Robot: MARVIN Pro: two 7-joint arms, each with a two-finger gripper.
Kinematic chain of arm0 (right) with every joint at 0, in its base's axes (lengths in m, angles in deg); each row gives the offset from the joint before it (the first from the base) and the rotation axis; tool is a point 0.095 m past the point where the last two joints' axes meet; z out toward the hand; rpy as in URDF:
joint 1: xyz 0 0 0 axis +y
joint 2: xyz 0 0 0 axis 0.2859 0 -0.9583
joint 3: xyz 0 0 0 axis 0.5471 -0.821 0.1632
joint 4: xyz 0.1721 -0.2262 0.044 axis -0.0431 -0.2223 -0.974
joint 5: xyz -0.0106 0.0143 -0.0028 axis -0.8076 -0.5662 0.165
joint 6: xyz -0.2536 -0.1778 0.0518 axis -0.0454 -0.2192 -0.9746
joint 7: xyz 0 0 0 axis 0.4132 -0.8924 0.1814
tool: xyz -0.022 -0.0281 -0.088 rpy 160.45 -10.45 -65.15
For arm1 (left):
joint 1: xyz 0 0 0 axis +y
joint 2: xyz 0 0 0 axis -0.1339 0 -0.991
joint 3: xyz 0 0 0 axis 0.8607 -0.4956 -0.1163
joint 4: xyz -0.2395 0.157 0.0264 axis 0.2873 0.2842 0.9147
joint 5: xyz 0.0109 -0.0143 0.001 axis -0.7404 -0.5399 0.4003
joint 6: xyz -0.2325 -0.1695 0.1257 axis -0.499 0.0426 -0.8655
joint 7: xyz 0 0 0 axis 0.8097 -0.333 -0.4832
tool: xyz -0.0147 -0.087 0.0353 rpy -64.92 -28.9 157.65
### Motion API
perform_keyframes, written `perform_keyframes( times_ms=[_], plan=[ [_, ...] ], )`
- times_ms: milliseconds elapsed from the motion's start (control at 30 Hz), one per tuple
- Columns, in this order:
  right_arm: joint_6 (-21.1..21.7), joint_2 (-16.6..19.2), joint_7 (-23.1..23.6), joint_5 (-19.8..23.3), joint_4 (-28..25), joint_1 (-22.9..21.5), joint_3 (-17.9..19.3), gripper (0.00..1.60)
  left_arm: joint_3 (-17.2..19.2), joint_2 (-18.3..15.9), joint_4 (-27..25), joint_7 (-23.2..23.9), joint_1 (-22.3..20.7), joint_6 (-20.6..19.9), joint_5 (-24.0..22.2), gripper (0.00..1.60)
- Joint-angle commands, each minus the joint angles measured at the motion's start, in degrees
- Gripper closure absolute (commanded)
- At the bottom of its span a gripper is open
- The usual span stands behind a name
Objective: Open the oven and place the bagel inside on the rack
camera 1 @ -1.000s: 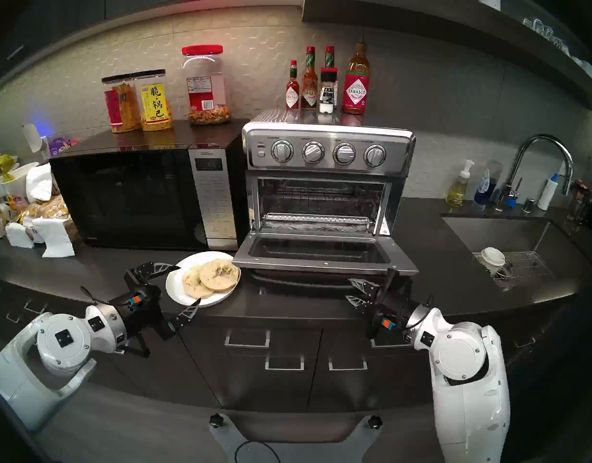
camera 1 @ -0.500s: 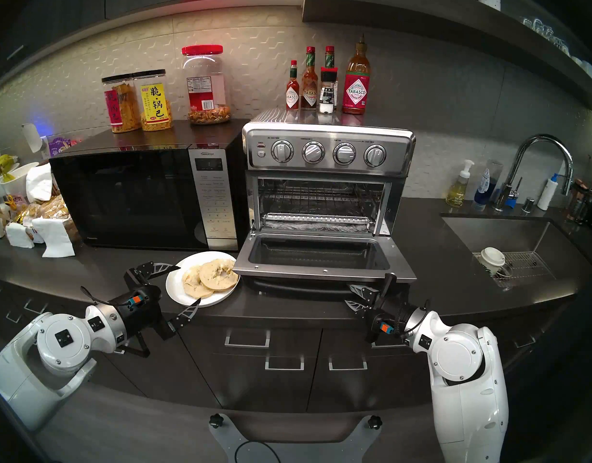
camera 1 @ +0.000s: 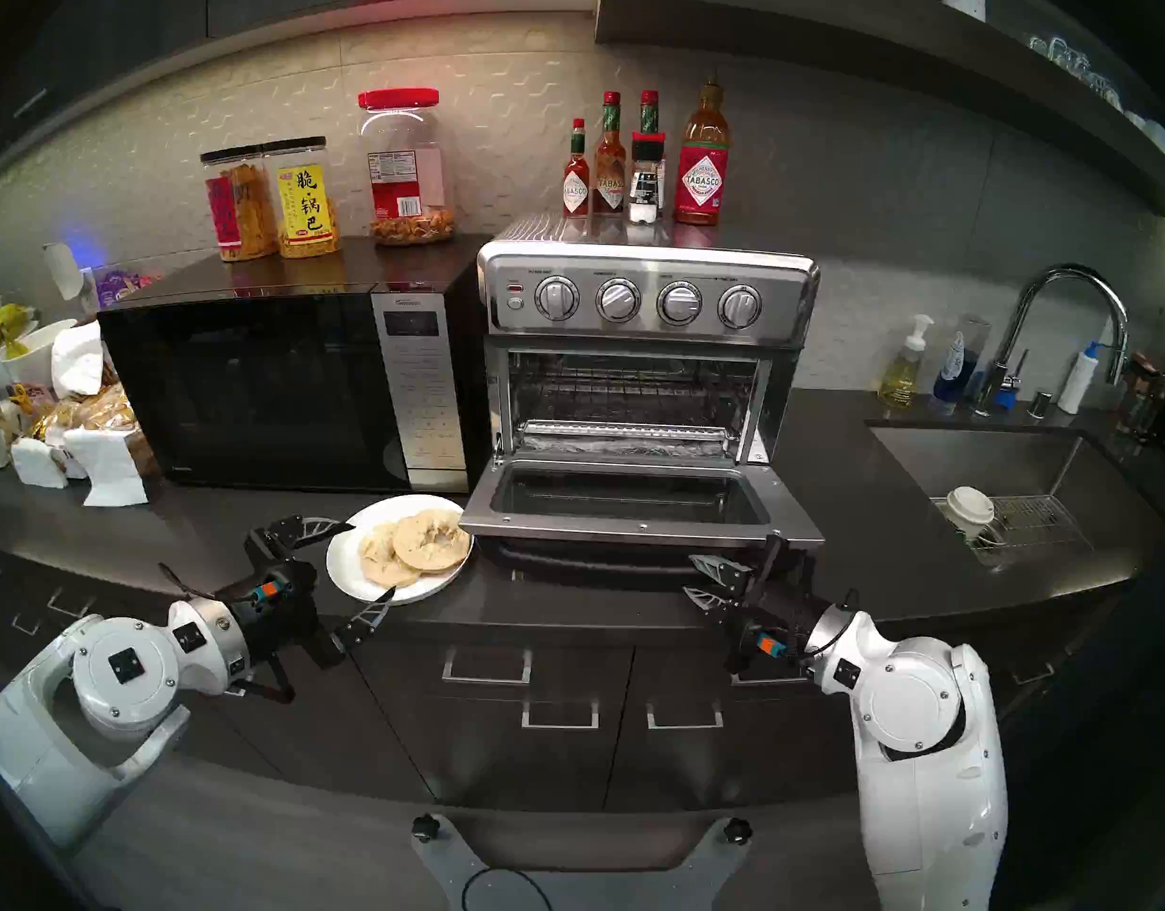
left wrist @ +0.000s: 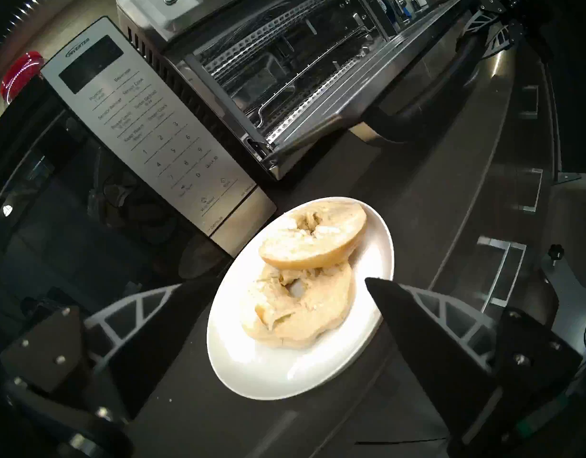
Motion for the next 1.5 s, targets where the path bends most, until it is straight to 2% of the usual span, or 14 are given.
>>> perform_keyframes(
  times_ms=[0, 333, 367, 400, 667, 1033, 1133, 1267, 1300, 1333, 1467],
  plan=[
    [0.38, 1.20, 1.12, 0.43, -0.83, 3.10, 2.41, 1.60, 0.64, -0.13, -0.64, 0.09, -0.05, 0.22, 0.07, 0.00],
    [0.11, 1.76, 1.86, -0.45, -0.46, 3.01, 1.49, 1.60, 0.64, -0.13, -0.64, 0.10, -0.05, 0.22, 0.07, 0.00],
    [0.42, 1.92, 2.41, -0.25, -0.40, 3.06, 1.45, 1.15, 0.64, -0.12, -0.64, 0.10, -0.05, 0.21, 0.07, 0.00],
    [0.25, 2.01, 2.30, -0.30, -0.46, 3.20, 1.54, 0.00, 0.64, -0.12, -0.64, 0.10, -0.05, 0.21, 0.07, 0.00],
    [0.28, 2.27, 2.70, 0.66, -0.78, 3.88, 2.59, 0.00, 0.63, -0.11, -0.64, 0.10, -0.06, 0.21, 0.08, 0.00],
    [-0.16, 3.17, 4.03, 4.98, -3.90, 7.01, 5.07, 0.00, 0.65, -0.11, -0.64, 0.11, -0.05, 0.22, 0.08, 0.00],
    [-0.22, 3.66, 4.93, 7.08, -4.96, 8.01, 6.34, 0.00, 0.65, -0.10, -0.65, 0.12, -0.05, 0.22, 0.09, 0.00],
    [-0.11, 4.21, 6.42, 11.85, -8.32, 10.37, 9.46, 0.00, 0.61, -0.10, -0.63, 0.11, -0.09, 0.21, 0.09, 0.00],
    [0.02, 4.01, 6.94, 14.14, -10.16, 11.74, 11.03, 0.00, 0.59, -0.10, -0.62, 0.10, -0.11, 0.21, 0.09, 0.00],
    [0.02, 4.01, 6.94, 14.14, -10.16, 11.74, 11.03, 0.00, 0.59, -0.10, -0.62, 0.10, -0.11, 0.21, 0.09, 0.00],
    [-0.12, 3.72, 8.41, 19.50, -13.41, 14.27, 13.88, 0.00, 0.54, -0.10, -0.59, 0.08, -0.15, 0.20, 0.09, 0.00]
  ],
)
